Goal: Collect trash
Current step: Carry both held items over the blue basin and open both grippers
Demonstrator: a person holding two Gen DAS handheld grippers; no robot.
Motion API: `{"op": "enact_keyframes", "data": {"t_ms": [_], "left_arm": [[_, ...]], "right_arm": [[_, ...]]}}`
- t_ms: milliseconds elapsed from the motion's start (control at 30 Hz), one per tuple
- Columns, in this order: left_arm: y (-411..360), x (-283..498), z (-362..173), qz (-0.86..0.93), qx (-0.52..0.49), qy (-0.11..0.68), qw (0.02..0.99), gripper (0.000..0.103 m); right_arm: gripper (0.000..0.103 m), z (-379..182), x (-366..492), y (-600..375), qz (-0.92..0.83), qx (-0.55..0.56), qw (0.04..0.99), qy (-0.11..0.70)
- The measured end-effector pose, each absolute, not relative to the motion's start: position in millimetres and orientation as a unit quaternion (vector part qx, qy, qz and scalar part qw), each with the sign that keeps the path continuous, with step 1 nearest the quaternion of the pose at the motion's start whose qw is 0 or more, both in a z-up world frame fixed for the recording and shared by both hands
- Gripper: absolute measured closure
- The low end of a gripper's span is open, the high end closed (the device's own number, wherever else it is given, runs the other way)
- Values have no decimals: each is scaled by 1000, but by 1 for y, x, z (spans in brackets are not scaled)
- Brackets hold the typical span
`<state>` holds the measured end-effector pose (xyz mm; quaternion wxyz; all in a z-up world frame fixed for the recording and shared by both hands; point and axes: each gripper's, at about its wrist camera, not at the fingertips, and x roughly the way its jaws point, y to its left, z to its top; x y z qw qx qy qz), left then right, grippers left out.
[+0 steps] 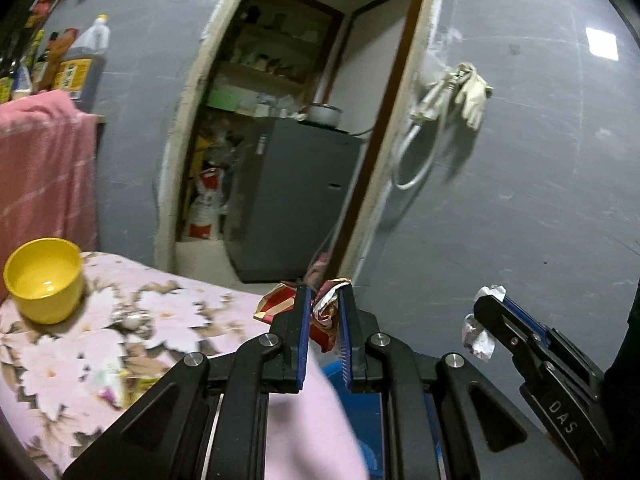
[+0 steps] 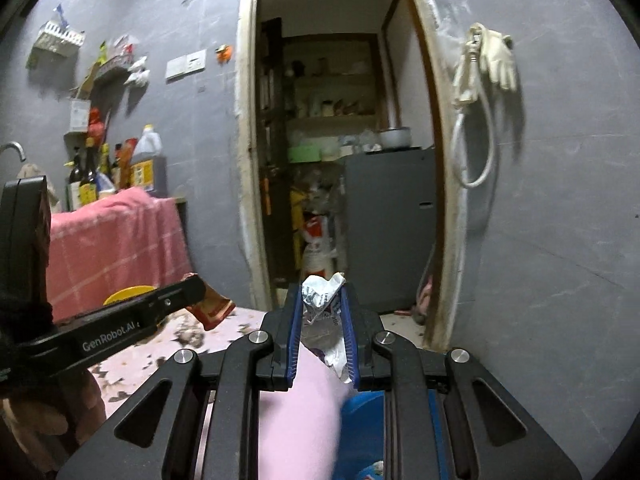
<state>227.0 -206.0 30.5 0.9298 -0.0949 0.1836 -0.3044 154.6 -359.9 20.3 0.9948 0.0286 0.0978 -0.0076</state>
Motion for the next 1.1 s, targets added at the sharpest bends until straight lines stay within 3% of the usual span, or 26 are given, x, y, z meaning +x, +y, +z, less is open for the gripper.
{"op": "enact_keyframes", "data": {"t_ms": [433,1100], "left_arm": [[-286,229,11,-336,-53,204,918,92],[-330,270,-68,-311,-20,357,880,90]], "right_arm": [[86,-6,146,-429,-59,48,989,124],[86,-78,179,-472,-72,102,964,233]]}}
